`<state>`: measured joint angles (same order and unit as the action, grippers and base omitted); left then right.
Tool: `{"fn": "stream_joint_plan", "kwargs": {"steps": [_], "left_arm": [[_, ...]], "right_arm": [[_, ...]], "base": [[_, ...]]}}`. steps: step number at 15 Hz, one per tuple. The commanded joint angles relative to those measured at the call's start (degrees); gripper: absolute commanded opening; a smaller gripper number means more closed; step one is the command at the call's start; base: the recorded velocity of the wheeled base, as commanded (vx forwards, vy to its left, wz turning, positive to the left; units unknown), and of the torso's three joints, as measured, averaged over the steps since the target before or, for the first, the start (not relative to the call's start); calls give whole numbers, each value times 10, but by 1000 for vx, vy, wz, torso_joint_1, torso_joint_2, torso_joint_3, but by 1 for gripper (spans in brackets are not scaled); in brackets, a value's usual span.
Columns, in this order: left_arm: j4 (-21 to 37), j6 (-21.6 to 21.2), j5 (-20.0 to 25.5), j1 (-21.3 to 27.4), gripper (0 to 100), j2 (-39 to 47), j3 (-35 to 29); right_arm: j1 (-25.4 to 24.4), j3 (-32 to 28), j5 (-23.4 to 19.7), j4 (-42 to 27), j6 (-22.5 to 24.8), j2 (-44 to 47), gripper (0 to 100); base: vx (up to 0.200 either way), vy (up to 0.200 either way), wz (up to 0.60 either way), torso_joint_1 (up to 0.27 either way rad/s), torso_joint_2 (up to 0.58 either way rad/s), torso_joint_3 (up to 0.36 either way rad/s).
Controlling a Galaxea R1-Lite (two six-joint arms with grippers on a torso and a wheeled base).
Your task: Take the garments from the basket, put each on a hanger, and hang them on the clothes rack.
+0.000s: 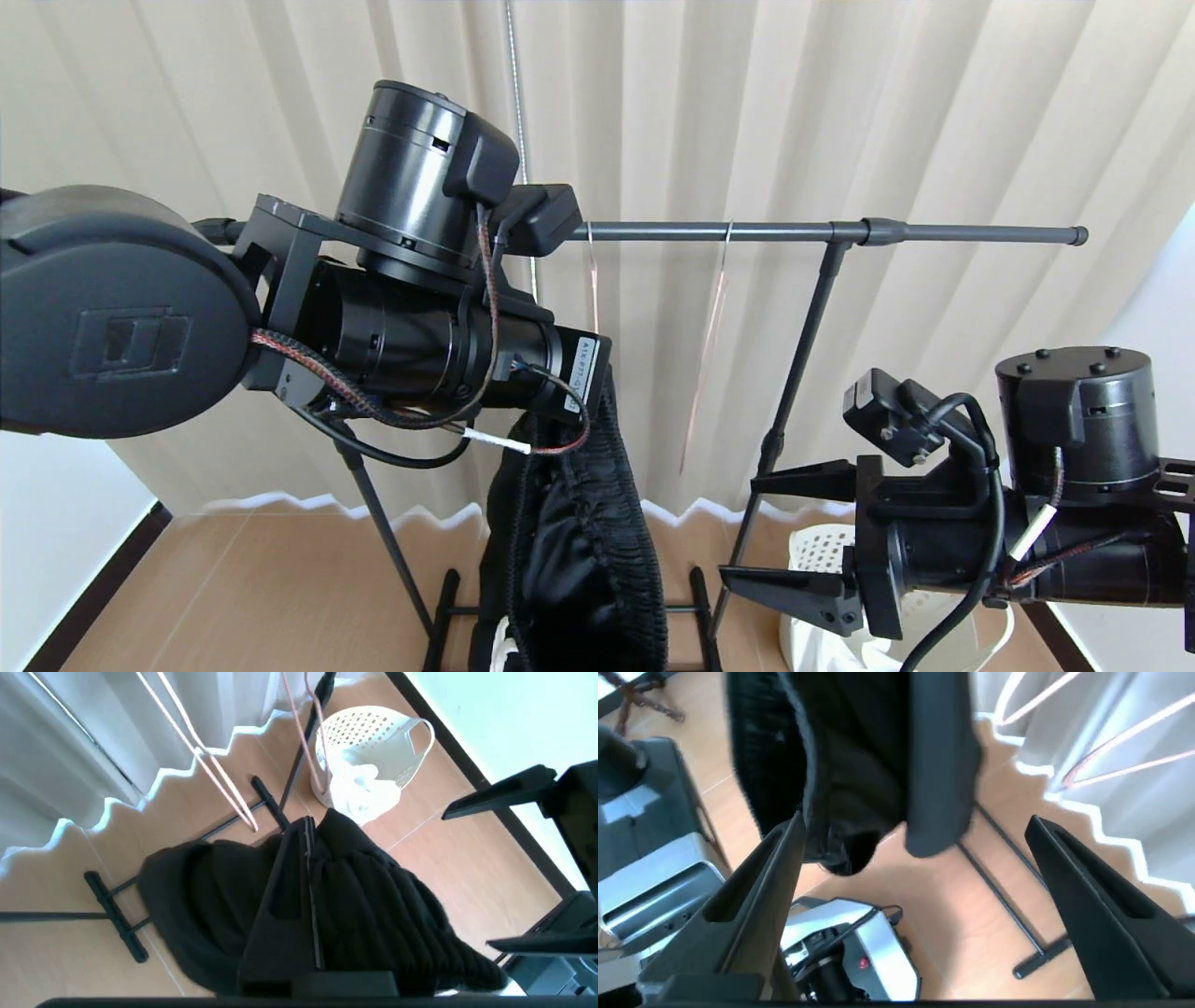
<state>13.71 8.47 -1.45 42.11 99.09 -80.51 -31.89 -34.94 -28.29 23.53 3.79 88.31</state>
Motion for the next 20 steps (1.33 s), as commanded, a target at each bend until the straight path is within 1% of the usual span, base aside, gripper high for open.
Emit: {"fn": "stream_joint_plan", "kwargs": {"steps": [1, 3, 5, 7, 9, 11, 12, 13, 16, 18, 20], "left_arm": [[0, 0, 0, 0, 0, 0, 1], [0, -3, 0, 3, 0, 1, 0], [0, -5, 0, 7, 0, 1, 0], [-4, -5, -1, 13, 0, 5, -3], [-17, -4, -1, 15, 0, 10, -2], [-17, -4, -1, 18, 0, 10, -2], [-17, -4, -1, 18, 0, 9, -1], [-17, -4, -1, 18, 0, 8, -1], [-17, -3, -1, 18, 0, 7, 3], [-16, -3, -1, 17, 0, 2, 17], [-16, -2, -1, 13, 0, -5, 40]], "right_arm": [[-18, 17, 0, 28, -4, 5, 100], [-20, 34, 1, 72, -11, 10, 100], [-20, 35, 1, 81, -13, 21, 100], [-19, 32, 7, 94, -14, 59, 100], [-18, 30, 35, 111, -14, 100, 100], [-18, 32, 90, 136, -12, 144, 100], [-19, 35, 106, 148, -12, 152, 100], [-19, 34, 109, 154, -12, 153, 0], [-18, 32, 109, 157, -13, 145, 0], [6, 31, 111, 155, -12, 110, 0], [51, 29, 112, 150, -9, 58, 0]], "base": [[0, 0, 0, 0, 0, 0], [0, 0, 0, 0, 0, 0], [0, 0, 0, 0, 0, 0], [0, 0, 0, 0, 0, 0], [0, 0, 0, 0, 0, 0], [0, 0, 0, 0, 0, 0], [0, 0, 0, 0, 0, 0], [0, 0, 0, 0, 0, 0], [0, 0, 0, 0, 0, 0], [0, 0, 0, 0, 0, 0], [0, 0, 0, 0, 0, 0]]}}
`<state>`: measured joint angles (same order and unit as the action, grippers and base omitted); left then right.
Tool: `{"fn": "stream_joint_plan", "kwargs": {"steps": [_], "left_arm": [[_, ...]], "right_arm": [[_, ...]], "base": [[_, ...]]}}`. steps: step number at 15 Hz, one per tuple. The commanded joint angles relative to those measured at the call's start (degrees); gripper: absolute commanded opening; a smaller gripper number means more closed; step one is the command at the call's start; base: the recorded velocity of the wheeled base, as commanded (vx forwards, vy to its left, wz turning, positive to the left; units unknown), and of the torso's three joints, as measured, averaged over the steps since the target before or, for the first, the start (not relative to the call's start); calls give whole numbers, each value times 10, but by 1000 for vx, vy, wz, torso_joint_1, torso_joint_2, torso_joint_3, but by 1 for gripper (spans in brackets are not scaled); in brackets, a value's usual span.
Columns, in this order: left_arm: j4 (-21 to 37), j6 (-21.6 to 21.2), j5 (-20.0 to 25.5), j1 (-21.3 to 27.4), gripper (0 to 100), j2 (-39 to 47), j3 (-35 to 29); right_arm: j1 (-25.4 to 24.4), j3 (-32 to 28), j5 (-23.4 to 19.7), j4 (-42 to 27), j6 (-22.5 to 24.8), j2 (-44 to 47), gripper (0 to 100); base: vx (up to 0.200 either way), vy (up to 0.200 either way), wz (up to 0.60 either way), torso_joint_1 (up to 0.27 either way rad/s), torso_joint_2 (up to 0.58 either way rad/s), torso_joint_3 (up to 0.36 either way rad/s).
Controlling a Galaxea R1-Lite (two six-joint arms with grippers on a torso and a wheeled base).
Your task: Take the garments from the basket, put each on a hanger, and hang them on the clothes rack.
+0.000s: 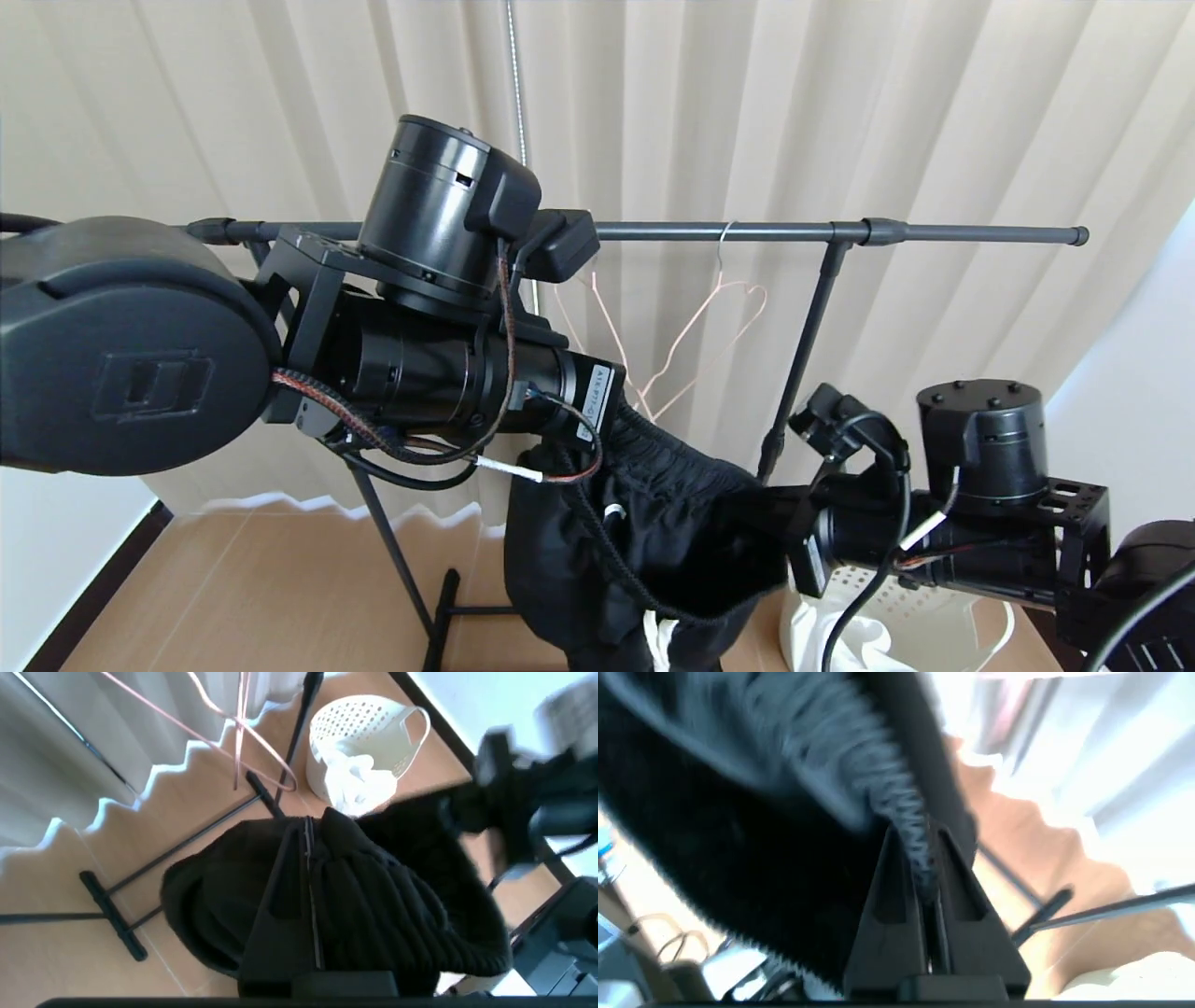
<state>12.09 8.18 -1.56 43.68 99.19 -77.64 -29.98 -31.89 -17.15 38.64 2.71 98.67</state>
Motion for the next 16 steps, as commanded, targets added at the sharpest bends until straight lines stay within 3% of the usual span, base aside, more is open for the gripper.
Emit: {"fn": "stream_joint_plan", "kwargs": {"steps": [1, 4, 7, 8, 11, 15, 16], "left_arm": [[0, 0, 0, -3, 0, -7, 25], [0, 0, -1, -3, 0, -5, 51], [0, -1, -3, 6, 0, -3, 86], [-1, -2, -5, 13, 100, -3, 96], [0, 2, -5, 13, 100, -8, 101], [-1, -1, 2, -5, 100, -38, 124], [-1, -1, 24, -12, 100, -47, 126]], "right_arm": [[48, -2, 0, -2, 4, -63, 0], [69, -5, 2, -16, 13, -102, 0], [98, -21, 6, -94, 58, -154, 0], [111, -20, 7, -101, 78, -161, 0], [126, -17, 16, -101, 106, -166, 0], [140, -21, 19, -101, 107, -156, 0], [149, -24, 19, -100, 107, -147, 0]], "base": [[0, 0, 0, 0, 0, 0], [0, 0, 0, 0, 0, 0], [0, 0, 0, 0, 0, 0], [0, 0, 0, 0, 0, 0], [0, 0, 0, 0, 0, 0], [0, 0, 0, 0, 0, 0], [0, 0, 0, 0, 0, 0]]}}
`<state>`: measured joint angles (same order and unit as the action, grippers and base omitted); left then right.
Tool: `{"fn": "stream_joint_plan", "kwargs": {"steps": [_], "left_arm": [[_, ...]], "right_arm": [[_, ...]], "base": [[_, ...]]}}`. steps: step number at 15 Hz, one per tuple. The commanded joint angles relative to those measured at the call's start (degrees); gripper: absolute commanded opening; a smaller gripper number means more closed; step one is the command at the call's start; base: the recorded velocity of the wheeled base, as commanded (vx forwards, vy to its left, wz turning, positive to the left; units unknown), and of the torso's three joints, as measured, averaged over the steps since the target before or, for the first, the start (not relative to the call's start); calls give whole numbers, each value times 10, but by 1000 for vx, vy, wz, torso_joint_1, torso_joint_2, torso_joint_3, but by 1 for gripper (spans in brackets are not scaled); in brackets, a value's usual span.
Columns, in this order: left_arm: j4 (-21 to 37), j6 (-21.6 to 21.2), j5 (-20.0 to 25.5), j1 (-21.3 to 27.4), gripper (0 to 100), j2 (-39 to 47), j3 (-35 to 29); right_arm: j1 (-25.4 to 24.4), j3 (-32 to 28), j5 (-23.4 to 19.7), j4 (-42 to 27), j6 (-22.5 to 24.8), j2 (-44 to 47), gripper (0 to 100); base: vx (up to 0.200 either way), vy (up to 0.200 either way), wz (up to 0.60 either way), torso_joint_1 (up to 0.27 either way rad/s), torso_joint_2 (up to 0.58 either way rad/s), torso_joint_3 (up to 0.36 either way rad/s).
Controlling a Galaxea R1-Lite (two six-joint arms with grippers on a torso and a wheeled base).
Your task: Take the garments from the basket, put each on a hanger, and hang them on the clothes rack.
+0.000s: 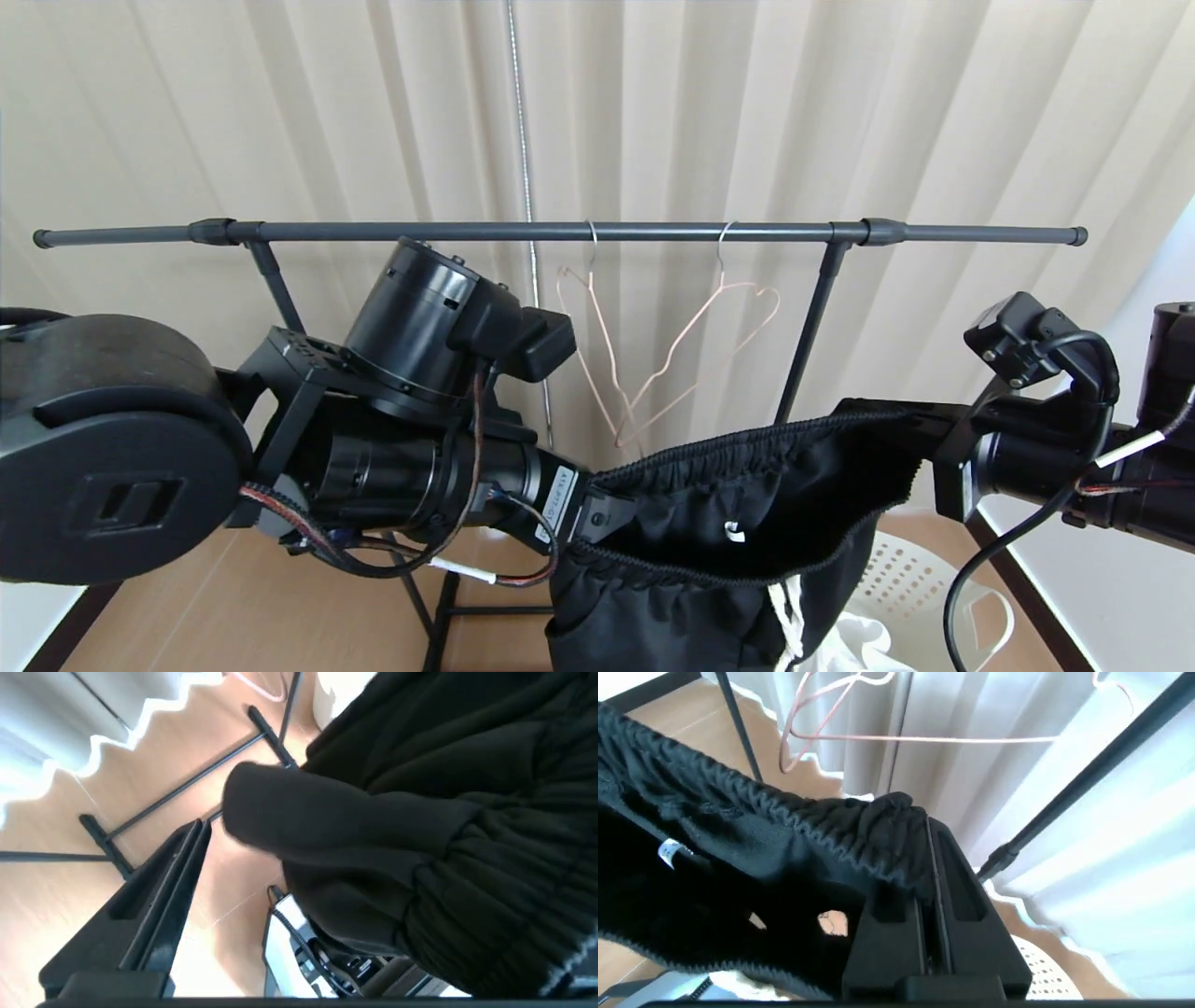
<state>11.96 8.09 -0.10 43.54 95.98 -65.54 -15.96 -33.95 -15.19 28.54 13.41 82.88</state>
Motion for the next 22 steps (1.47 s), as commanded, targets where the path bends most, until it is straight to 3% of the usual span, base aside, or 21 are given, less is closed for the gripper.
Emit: {"fn": "stream_joint_plan", "kwargs": {"steps": [1, 3, 4, 6, 9, 11, 13, 17, 22], "left_arm": [[-4, 0, 48, -20, 100, -29, 11], [-11, -4, 152, -43, 100, -62, 24], [-14, -13, 228, -67, 100, -80, 44], [-27, -38, 242, -75, 100, -82, 61], [-39, -39, 187, -75, 100, -56, 31], [-39, -24, 113, -75, 100, -13, -13], [-38, 20, 15, -74, 100, 62, -90], [-37, 51, -16, -76, 100, 144, -180], [-36, 49, -138, -80, 100, 267, -315]], "right_arm": [[16, -6, 1, 1, 0, 19, 0], [16, -6, 11, 1, -1, 25, 0], [16, -6, 13, 1, 0, 27, 0], [16, -4, 16, 1, 0, 24, 0], [15, -2, 17, 2, 0, 17, 0], [15, -2, 17, 2, 1, 17, 0], [16, -4, 17, 2, 8, 17, 0], [19, -4, 18, 2, 8, 16, 0], [19, -4, 19, 2, 8, 20, 0]], "base": [[0, 0, 0, 0, 0, 0], [0, 0, 0, 0, 0, 0], [0, 0, 0, 0, 0, 0], [0, 0, 0, 0, 0, 0], [0, 0, 0, 0, 0, 0], [0, 0, 0, 0, 0, 0], [0, 0, 0, 0, 0, 0], [0, 0, 0, 0, 0, 0], [0, 0, 0, 0, 0, 0]]}}
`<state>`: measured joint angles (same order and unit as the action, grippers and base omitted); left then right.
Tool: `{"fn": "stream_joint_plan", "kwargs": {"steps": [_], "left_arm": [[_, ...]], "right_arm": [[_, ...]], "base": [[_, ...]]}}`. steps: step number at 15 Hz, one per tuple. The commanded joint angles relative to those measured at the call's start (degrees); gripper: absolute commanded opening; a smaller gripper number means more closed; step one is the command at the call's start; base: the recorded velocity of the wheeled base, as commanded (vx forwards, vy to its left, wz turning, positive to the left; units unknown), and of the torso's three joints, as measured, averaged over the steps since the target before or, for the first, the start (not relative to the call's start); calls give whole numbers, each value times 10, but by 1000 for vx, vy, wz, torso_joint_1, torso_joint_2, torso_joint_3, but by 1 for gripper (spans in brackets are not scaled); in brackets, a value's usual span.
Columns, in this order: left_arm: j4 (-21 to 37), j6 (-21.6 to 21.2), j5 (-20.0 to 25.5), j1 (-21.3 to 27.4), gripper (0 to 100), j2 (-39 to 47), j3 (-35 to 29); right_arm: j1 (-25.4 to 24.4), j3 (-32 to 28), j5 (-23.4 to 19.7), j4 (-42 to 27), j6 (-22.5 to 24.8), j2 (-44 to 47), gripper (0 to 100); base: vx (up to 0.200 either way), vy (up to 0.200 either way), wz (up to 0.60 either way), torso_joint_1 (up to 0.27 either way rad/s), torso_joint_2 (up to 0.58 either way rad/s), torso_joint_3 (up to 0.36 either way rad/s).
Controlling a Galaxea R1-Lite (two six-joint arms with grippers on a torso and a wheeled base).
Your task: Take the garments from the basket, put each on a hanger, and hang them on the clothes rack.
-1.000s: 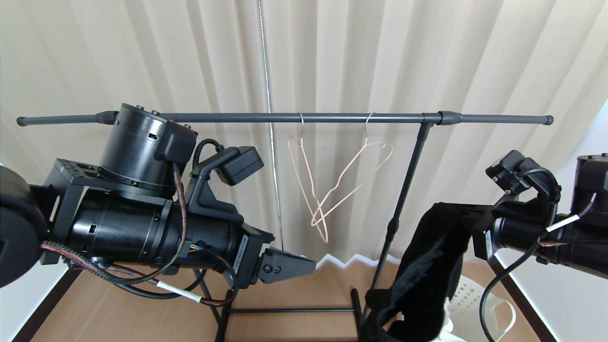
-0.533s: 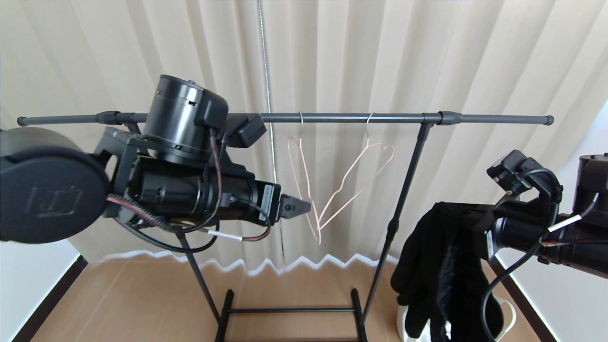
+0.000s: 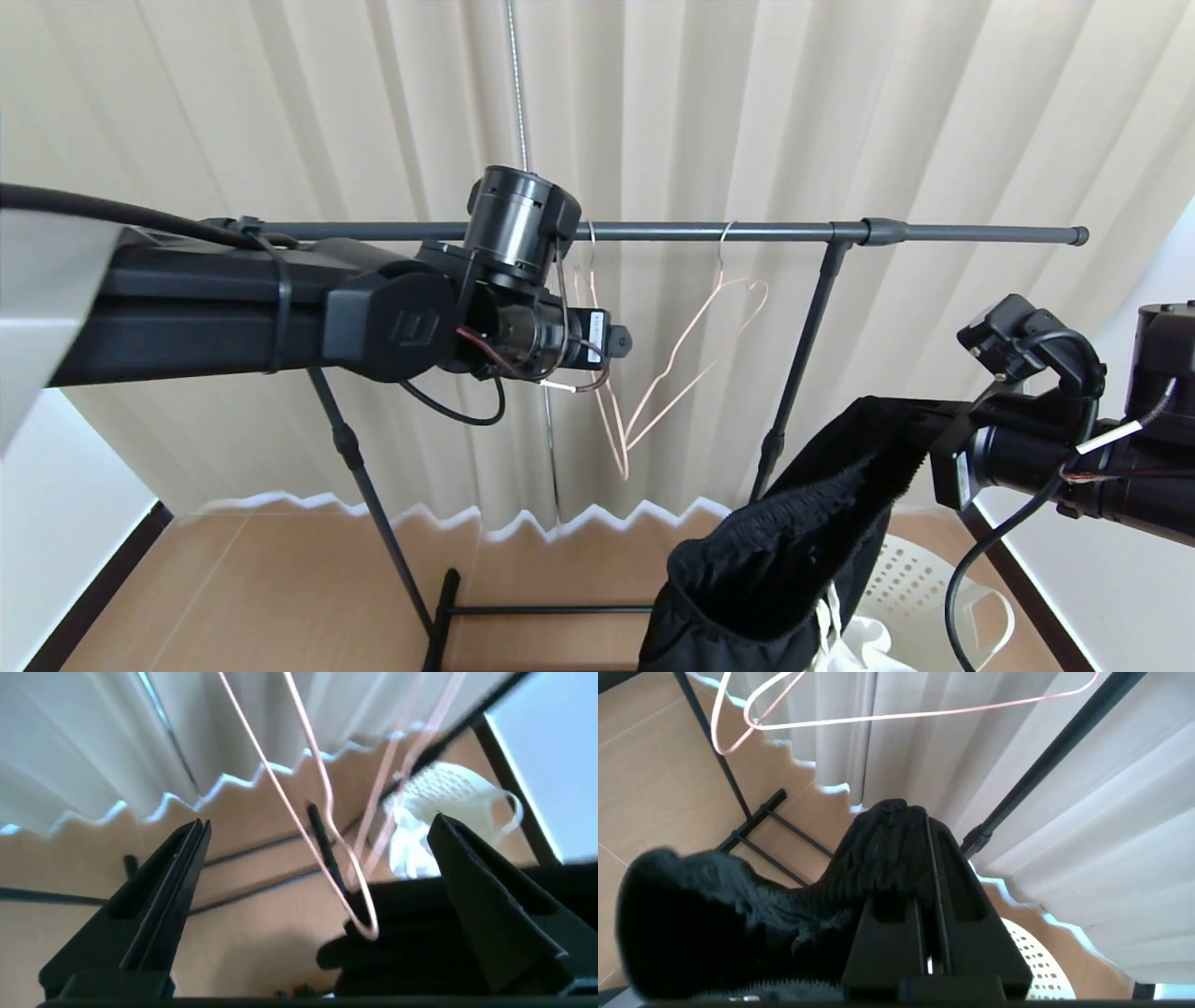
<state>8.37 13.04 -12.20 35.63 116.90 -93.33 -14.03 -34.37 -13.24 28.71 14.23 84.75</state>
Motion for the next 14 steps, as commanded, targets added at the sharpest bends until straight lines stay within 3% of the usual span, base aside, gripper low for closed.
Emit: {"fn": "stream_joint_plan", "kwargs": {"steps": [1, 6, 10, 14], "left_arm": [[0, 1, -34, -1, 100, 83, -74], [0, 2, -37, -1, 100, 118, -101], [10, 1, -95, -15, 100, 126, -89], [15, 1, -106, -23, 100, 121, -77]], "right_arm": [[0, 0, 1, 0, 0, 2, 0], [-1, 2, 3, 1, 0, 2, 0], [-1, 3, 3, 1, 1, 2, 0], [-2, 3, 3, 1, 1, 2, 0]], "base": [[0, 0, 0, 0, 0, 0], [0, 0, 0, 0, 0, 0], [0, 0, 0, 0, 0, 0], [0, 0, 0, 0, 0, 0]]}}
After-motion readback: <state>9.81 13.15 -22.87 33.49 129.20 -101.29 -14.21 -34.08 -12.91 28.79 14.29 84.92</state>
